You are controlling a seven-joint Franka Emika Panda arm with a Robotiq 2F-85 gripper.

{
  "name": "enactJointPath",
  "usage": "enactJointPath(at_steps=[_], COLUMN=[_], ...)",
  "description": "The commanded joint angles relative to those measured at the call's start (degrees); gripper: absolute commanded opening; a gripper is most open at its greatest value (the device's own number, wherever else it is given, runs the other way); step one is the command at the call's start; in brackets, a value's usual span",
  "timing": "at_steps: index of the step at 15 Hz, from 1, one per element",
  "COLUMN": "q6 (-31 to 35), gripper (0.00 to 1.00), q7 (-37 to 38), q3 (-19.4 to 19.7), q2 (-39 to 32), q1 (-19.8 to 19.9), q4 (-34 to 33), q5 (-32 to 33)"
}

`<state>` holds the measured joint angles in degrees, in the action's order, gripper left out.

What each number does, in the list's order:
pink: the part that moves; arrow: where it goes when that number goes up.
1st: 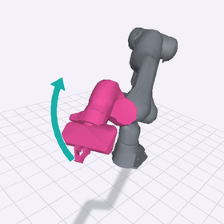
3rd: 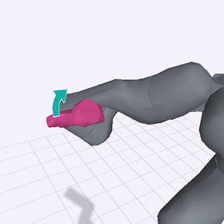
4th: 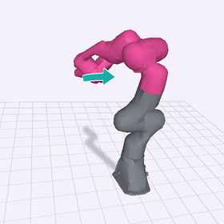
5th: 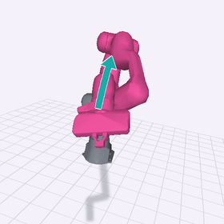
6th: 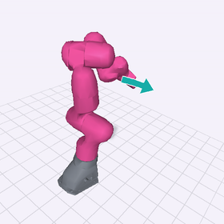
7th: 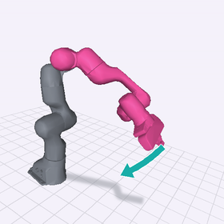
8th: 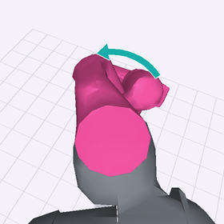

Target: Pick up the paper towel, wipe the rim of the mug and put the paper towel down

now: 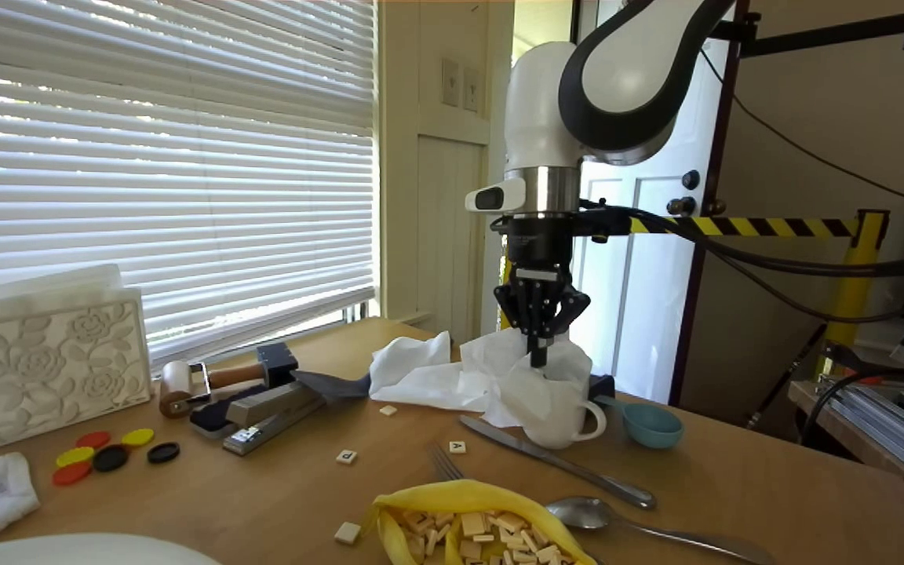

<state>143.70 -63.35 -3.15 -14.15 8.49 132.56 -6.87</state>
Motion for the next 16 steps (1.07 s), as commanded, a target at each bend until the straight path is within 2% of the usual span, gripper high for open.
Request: enactJointPath(at_steps=[1, 7, 11, 16], q6=[-0.64, -5.62, -10.39, -11.65], gripper=[0.00, 0.00, 0.00, 0.00], q7=[-5.69, -10.53, -8.82, -5.22], q3=[-1.59, -1.22, 0.48, 2.82], q2=[-0.53, 0.27, 0.22, 0.44], q1=[0.52, 0.23, -0.11, -0.19], q4=[-0.80, -0.75, -1.05, -1.33], q5=[-2.38, -1.51, 0.11, 0.47])
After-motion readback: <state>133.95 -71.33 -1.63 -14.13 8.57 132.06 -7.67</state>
